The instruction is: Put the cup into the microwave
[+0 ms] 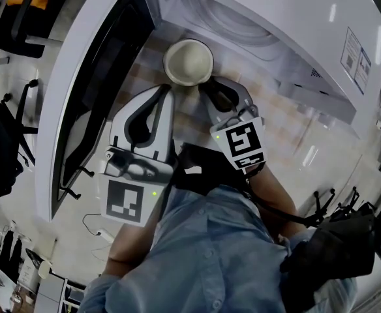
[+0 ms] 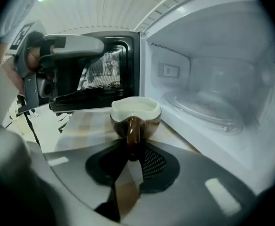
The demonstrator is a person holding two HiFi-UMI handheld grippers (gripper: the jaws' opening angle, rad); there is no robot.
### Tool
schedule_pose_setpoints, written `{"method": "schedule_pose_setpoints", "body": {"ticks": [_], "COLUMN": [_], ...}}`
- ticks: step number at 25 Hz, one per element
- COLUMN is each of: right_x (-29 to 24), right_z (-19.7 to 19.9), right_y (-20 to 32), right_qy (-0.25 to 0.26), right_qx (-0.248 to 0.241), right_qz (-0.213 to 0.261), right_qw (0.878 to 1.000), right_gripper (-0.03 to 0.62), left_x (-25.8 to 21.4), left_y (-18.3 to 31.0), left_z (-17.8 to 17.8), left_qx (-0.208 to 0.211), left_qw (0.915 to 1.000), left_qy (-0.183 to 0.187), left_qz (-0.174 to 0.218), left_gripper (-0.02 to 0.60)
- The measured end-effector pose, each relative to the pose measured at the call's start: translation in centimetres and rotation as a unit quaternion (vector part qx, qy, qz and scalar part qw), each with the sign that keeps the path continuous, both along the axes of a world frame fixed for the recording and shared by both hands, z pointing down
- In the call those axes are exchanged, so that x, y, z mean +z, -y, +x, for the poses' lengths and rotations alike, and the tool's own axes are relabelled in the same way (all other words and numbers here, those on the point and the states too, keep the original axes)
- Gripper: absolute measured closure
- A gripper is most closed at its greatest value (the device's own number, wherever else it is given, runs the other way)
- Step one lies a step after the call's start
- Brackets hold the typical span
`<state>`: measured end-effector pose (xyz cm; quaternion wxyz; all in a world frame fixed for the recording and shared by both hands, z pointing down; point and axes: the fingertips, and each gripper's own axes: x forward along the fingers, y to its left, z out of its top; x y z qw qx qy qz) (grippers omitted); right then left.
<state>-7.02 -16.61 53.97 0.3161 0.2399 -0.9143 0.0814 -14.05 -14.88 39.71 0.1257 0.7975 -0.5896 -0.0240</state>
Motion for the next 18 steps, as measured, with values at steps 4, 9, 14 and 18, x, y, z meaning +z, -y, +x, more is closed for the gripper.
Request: {"method": "schedule_pose_setpoints", "body": {"ticks": [4, 9, 14, 18], "right_x": [0.3, -0.2, -1.0, -1.3], "right_z": [0.0, 0.0, 0.1, 0.1], "right_y": [-0.2, -0.3, 0.0, -0.1], "right_qy": [-0.003, -0.028, 0.002, 0.046], "right_qx": [-0.002, -0.028, -0.004, 0.007], "right_qz": [-0.006, -0.024, -0.029, 0.006], "right_qw": [1.0, 0.999, 1.0, 0.999], "right_gripper": [0.53, 0.506, 0.496, 0.546], "left_x": [0.1, -0.1, 0.0, 0.1], "left_y": [0.1, 0.0, -0.1, -0.3], "left_z": [0.0, 0.6, 0.9, 1.2], "left_qx": [0.001, 0.007, 0.01, 0.014], "left_qw": [1.0, 1.0, 0.9999, 0.9998], "left_qy": [-0.001, -0.003, -0.004, -0.002], "left_qz": [0.0, -0.002, -0.009, -0.013], "left_gripper": [0.577, 0.577, 0.577, 0.577]}}
